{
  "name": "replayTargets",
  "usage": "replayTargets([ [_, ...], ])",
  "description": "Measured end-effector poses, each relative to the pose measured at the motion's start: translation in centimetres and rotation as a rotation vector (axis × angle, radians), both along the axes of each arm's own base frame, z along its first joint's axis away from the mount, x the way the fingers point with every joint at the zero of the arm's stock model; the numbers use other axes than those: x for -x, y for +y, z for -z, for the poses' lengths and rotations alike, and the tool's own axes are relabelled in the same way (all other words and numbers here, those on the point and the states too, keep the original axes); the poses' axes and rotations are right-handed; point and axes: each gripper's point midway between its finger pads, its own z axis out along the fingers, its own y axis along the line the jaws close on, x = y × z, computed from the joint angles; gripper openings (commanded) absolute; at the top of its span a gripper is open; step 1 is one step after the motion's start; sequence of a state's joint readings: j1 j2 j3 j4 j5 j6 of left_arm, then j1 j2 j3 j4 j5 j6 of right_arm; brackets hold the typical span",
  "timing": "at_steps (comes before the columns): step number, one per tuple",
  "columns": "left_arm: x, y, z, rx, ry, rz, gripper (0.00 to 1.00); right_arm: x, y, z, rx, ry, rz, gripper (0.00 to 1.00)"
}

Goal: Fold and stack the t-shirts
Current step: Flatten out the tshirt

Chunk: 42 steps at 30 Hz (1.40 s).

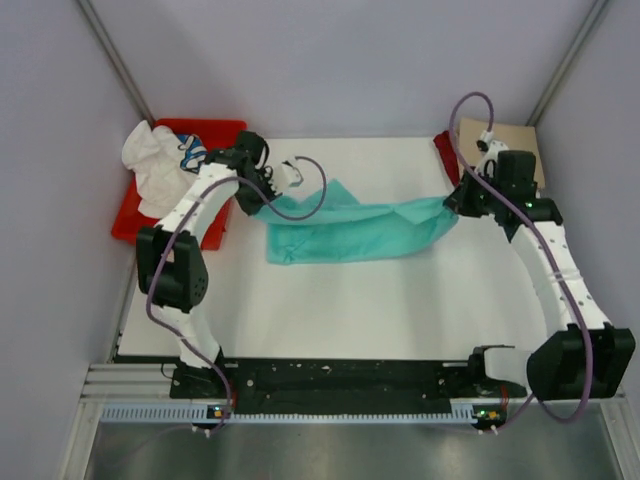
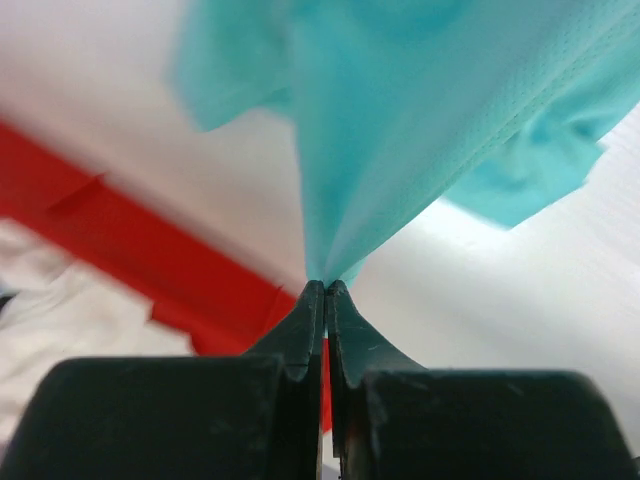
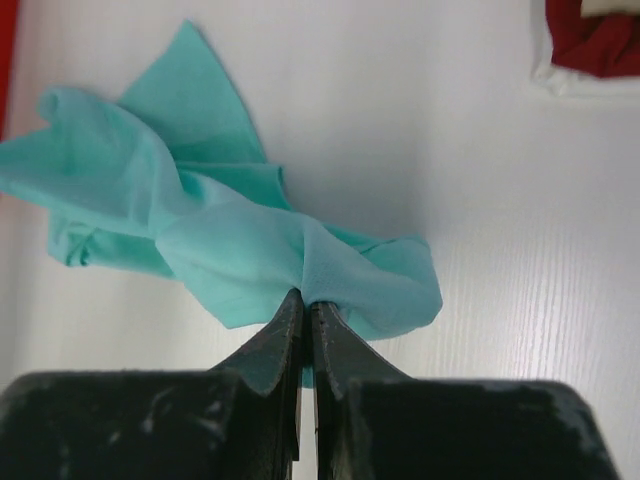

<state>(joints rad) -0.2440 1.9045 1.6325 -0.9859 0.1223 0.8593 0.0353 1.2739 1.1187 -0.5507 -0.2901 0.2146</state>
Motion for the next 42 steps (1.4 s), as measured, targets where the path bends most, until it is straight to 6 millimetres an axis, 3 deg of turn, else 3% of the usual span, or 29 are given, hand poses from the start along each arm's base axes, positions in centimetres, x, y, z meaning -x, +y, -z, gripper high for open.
replayTargets([
  [4,-0.8,1.1,-9.8,0.028,-0.242,-0.102,0.0,0.3,0.0,-7.4,-0.021,-0.161,0.008,0.0],
  [7,0.1,2.0,-18.6,0.084,-0.471,-0.156,0.0,1.5,0.2,-15.0,-0.042,-0.343,0.0,0.0],
  [9,2.7,2.9,-24.5,0.13,-0.631,-0.177,0.0,3.3,0.5,-19.5,-0.054,-0.458,-0.02,0.0],
  [12,8.4,4.4,-31.3,0.19,-0.811,-0.198,0.0,7.5,1.2,-24.8,-0.078,-0.611,-0.074,0.0],
  [16,14.2,6.1,-36.2,0.237,-0.938,-0.237,0.0,12.7,2.3,-27.7,-0.106,-0.706,-0.156,0.0],
  [19,16.5,6.9,-37.4,0.246,-0.956,-0.259,0.0,15.5,2.9,-29.1,-0.122,-0.751,-0.197,0.0],
  [21,17.0,7.1,-37.0,0.238,-0.937,-0.271,0.0,16.8,3.1,-30.0,-0.13,-0.776,-0.212,0.0],
  [24,16.5,7.2,-35.6,0.212,-0.89,-0.281,0.0,17.5,3.3,-30.9,-0.144,-0.793,-0.221,0.0],
  [26,15.4,7.2,-34.4,0.187,-0.853,-0.292,0.0,16.9,3.4,-30.8,-0.157,-0.774,-0.22,0.0],
  [30,10.9,7.2,-31.9,0.115,-0.79,-0.329,0.0,12.5,3.6,-29.6,-0.183,-0.688,-0.205,0.0],
  [33,5.9,6.7,-30.2,0.071,-0.767,-0.355,0.0,5.8,3.7,-27.7,-0.209,-0.591,-0.175,0.0],
  [37,0.0,6.0,-27.3,0.02,-0.726,-0.379,0.0,-3.4,3.4,-23.6,-0.214,-0.453,-0.114,0.0],
  [40,-3.4,5.7,-26.1,0.0,-0.728,-0.399,0.0,-7.8,3.1,-21.1,-0.206,-0.385,-0.075,0.0],
  [42,-4.4,5.7,-26.1,-0.005,-0.745,-0.409,0.0,-9.3,3.0,-20.5,-0.203,-0.369,-0.059,0.0],
])
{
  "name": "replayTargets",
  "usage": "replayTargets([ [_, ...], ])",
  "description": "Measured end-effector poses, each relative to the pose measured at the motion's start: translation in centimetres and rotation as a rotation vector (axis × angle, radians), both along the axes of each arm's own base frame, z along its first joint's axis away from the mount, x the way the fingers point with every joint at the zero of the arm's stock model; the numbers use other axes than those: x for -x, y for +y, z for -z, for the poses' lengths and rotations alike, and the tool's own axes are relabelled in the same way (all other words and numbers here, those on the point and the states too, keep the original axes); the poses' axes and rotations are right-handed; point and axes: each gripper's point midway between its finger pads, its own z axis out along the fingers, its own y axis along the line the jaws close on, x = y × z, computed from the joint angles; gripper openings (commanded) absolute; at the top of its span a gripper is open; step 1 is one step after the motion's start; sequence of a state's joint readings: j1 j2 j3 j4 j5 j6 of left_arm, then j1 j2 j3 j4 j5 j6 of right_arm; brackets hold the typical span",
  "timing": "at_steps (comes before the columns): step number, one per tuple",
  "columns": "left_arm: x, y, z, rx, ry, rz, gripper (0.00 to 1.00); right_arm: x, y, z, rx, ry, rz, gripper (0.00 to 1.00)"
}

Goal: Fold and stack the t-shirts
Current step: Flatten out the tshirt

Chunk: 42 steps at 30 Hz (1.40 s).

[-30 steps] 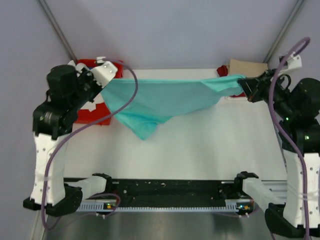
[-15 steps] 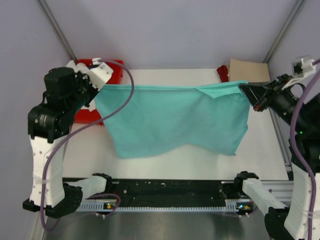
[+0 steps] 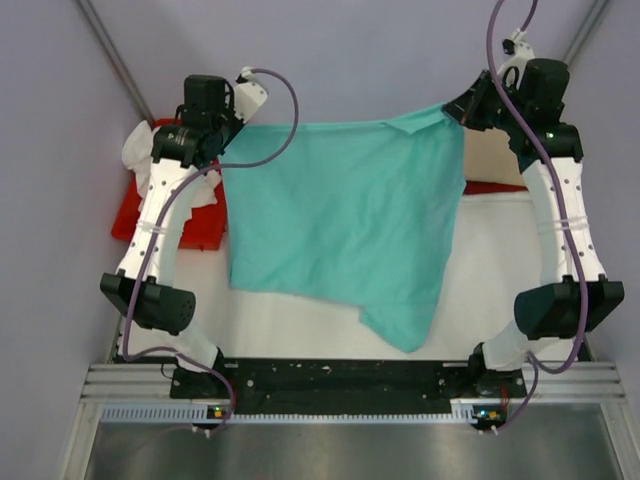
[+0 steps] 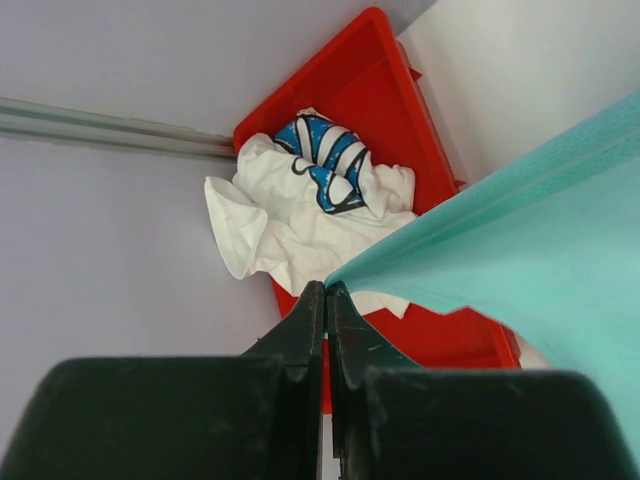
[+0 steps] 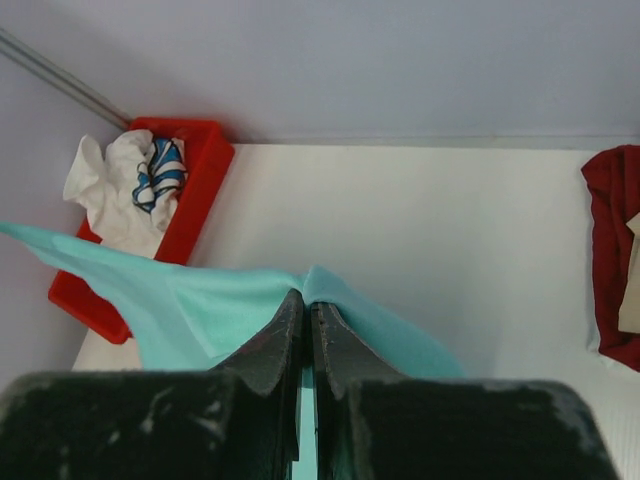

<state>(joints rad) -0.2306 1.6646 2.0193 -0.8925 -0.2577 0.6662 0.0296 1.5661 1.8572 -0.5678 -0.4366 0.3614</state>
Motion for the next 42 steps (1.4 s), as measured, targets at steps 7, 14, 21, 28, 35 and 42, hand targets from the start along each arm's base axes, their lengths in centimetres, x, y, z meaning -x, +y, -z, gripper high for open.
replayTargets([
  [7,0.5,0.5,-3.7,0.016,-0.11,-0.017,0.0,1.6,0.0,-5.6,-0.005,-0.138,0.0,0.0],
  [14,6.9,1.4,-8.6,0.056,-0.227,0.012,0.0,10.3,0.1,-11.0,-0.009,-0.295,-0.031,0.0],
  [21,16.6,3.0,-13.0,0.089,-0.352,0.053,0.0,21.6,0.3,-15.0,0.008,-0.468,-0.069,0.0],
  [28,22.2,3.7,-17.1,0.124,-0.448,0.089,0.0,30.4,0.6,-17.9,0.009,-0.606,-0.107,0.0],
  [35,19.5,2.9,-11.8,0.089,-0.292,0.097,0.0,27.9,1.5,-14.6,0.012,-0.499,-0.172,0.0],
  [42,10.2,0.8,0.5,0.019,0.029,0.091,0.0,13.1,1.1,-1.3,0.036,-0.062,-0.132,0.0],
])
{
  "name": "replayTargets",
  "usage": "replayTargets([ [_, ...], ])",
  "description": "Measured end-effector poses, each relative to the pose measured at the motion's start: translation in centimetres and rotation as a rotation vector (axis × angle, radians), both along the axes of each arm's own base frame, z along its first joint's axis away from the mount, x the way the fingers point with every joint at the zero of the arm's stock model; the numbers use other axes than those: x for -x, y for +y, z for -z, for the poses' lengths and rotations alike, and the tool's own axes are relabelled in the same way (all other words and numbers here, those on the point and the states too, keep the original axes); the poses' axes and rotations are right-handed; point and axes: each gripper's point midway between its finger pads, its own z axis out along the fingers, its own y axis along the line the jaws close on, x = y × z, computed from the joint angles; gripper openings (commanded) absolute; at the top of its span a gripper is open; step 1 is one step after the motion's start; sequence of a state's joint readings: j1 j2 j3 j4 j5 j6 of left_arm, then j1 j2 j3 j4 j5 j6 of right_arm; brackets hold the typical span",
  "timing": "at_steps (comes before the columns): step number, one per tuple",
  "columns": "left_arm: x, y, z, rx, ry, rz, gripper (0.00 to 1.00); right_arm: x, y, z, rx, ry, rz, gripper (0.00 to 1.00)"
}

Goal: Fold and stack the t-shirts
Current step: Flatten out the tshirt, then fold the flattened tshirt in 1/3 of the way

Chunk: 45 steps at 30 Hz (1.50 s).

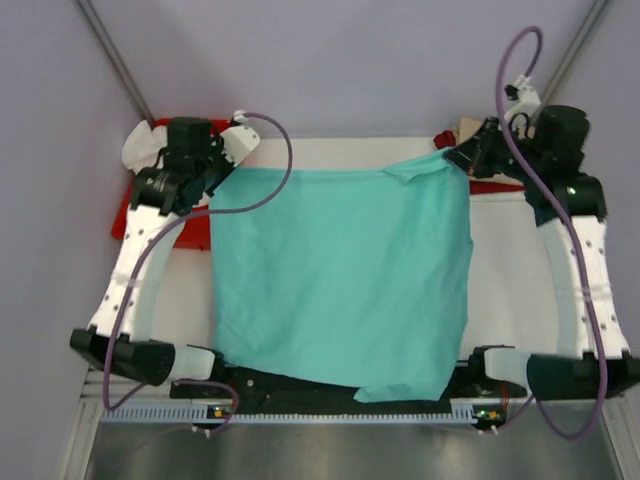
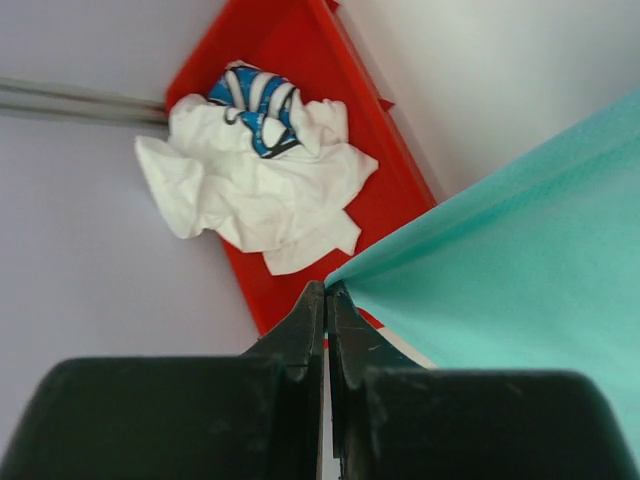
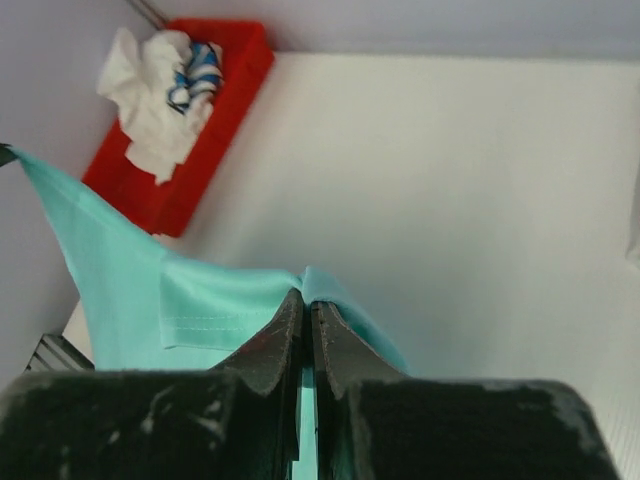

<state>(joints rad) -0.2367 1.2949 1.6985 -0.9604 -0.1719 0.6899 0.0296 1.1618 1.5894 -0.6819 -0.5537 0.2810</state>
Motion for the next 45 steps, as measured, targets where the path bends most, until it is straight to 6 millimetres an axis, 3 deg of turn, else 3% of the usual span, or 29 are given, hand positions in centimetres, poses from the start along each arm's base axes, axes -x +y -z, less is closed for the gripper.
replayTargets([
  [4,-6.4,-1.3,7.0,-0.038,0.135,-0.014,0.0,-7.8,-0.3,9.7,0.02,0.271,0.033,0.0],
  [7,-9.6,-2.0,11.1,-0.052,0.196,-0.018,0.0,-11.6,-0.7,15.8,0.041,0.399,0.066,0.0],
  [9,-11.2,-2.4,14.0,-0.062,0.24,-0.018,0.0,-12.9,-0.8,19.1,0.047,0.457,0.071,0.0],
  [13,-12.9,-2.8,19.2,-0.087,0.335,-0.018,0.0,-13.4,-0.5,24.9,0.046,0.574,0.053,0.0],
  [18,-13.0,-2.7,23.0,-0.122,0.402,-0.006,0.0,-10.5,-0.7,30.2,0.058,0.711,0.06,0.0],
  [23,-12.2,-2.2,24.9,-0.173,0.438,0.03,0.0,-7.5,-0.9,33.1,0.068,0.799,0.064,0.0],
  [31,-12.3,-1.0,26.2,-0.272,0.451,0.065,0.0,-4.7,-0.4,32.9,0.055,0.802,0.055,0.0],
  [39,-11.5,-0.8,27.5,-0.295,0.49,0.084,0.0,-2.1,0.0,35.4,0.07,0.885,0.057,0.01],
  [41,-11.2,-0.7,28.0,-0.302,0.504,0.089,0.0,-1.6,0.2,35.9,0.078,0.898,0.053,0.06],
  [43,-11.1,-0.6,28.1,-0.307,0.51,0.093,0.0,-1.1,0.4,36.4,0.088,0.909,0.053,0.26],
  [45,-11.0,-0.6,28.3,-0.31,0.518,0.096,0.14,-0.7,0.2,37.0,0.098,0.922,0.069,0.42],
])
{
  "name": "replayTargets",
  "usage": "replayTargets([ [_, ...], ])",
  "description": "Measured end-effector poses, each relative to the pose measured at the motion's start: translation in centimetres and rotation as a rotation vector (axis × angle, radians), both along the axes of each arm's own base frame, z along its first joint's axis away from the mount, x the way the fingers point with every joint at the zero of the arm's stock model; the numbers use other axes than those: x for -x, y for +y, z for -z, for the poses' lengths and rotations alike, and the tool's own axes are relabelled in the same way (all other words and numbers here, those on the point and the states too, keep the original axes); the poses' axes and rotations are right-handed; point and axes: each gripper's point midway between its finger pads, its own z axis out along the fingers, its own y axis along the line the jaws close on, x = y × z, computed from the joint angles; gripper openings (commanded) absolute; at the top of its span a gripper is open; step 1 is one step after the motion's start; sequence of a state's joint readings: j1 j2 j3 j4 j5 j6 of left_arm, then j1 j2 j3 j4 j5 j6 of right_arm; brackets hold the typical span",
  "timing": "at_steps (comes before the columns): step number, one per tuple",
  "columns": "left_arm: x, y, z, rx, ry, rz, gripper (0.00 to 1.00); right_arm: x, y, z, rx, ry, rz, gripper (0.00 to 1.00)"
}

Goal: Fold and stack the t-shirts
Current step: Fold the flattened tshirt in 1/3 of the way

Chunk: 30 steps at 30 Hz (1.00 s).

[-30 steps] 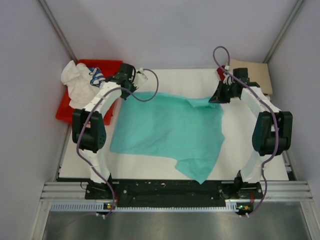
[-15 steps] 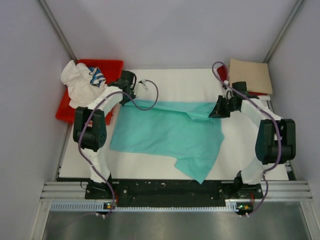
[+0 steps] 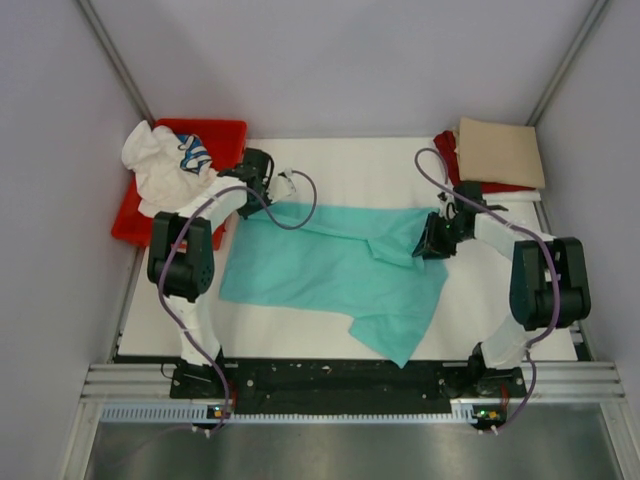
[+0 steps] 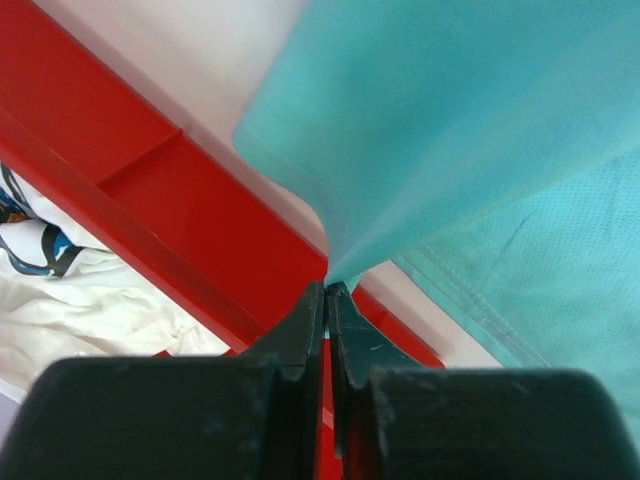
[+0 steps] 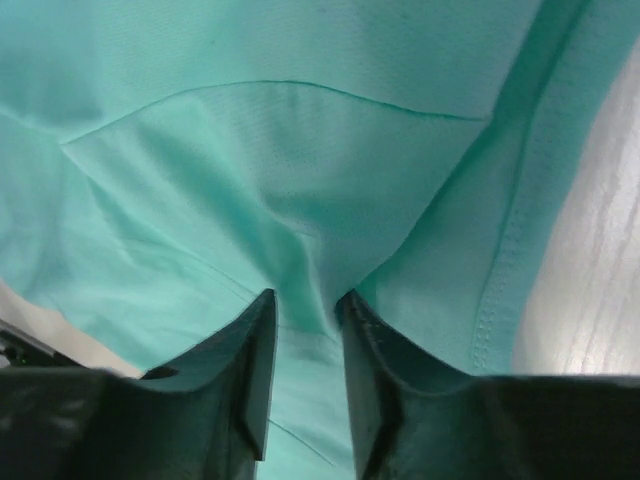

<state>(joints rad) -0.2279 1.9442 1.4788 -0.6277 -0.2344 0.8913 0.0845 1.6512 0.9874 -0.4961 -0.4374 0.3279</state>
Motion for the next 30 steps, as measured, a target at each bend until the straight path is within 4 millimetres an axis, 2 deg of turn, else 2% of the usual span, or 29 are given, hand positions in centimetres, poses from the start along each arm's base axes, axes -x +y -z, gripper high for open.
replayTargets([
  [1,0.1,0.0,0.1,-0.002,0.006,0.002,0.22,0.2,-0.2,0.3,0.008,0.008,0.01,0.47],
  [2,0.2,0.0,0.2,-0.004,0.012,0.005,0.27,0.4,-0.4,0.6,0.024,0.013,0.02,0.49],
  [5,0.6,0.2,0.4,-0.014,0.034,0.015,0.39,1.6,-1.6,0.9,0.086,0.013,0.061,0.49],
  [7,0.8,0.2,0.5,-0.014,0.046,0.021,0.43,2.2,-2.5,0.0,0.124,-0.016,0.09,0.45],
  [9,1.1,0.2,0.6,-0.014,0.064,0.027,0.44,2.1,-3.1,-2.0,0.151,-0.087,0.114,0.33],
  [12,1.9,-0.2,0.4,0.006,0.111,0.042,0.43,1.2,-3.9,-4.9,0.177,-0.204,0.146,0.08],
  [15,1.8,-1.1,-0.7,0.055,0.118,0.061,0.39,-0.4,-4.1,-6.4,0.186,-0.259,0.158,0.01],
  [18,0.4,-2.2,-2.6,0.115,0.065,0.048,0.33,-3.5,-3.4,-6.6,0.165,-0.278,0.15,0.0],
  [22,-3.9,-3.1,-5.5,0.168,-0.059,-0.03,0.29,-8.0,-3.1,-5.4,0.166,-0.286,0.151,0.0],
  [24,-6.4,-3.2,-5.0,0.174,-0.107,-0.078,0.28,-10.0,-3.4,-4.1,0.185,-0.276,0.163,0.0],
  [25,-6.9,-3.2,-4.3,0.171,-0.109,-0.098,0.28,-10.8,-3.7,-3.4,0.192,-0.267,0.172,0.0],
  [27,-7.1,-2.7,-1.4,0.145,-0.074,-0.142,0.28,-11.5,-4.3,-1.4,0.204,-0.23,0.188,0.0],
  [30,-6.5,-2.0,2.9,0.099,0.001,-0.192,0.28,-11.0,-6.0,1.9,0.239,-0.143,0.219,0.0],
])
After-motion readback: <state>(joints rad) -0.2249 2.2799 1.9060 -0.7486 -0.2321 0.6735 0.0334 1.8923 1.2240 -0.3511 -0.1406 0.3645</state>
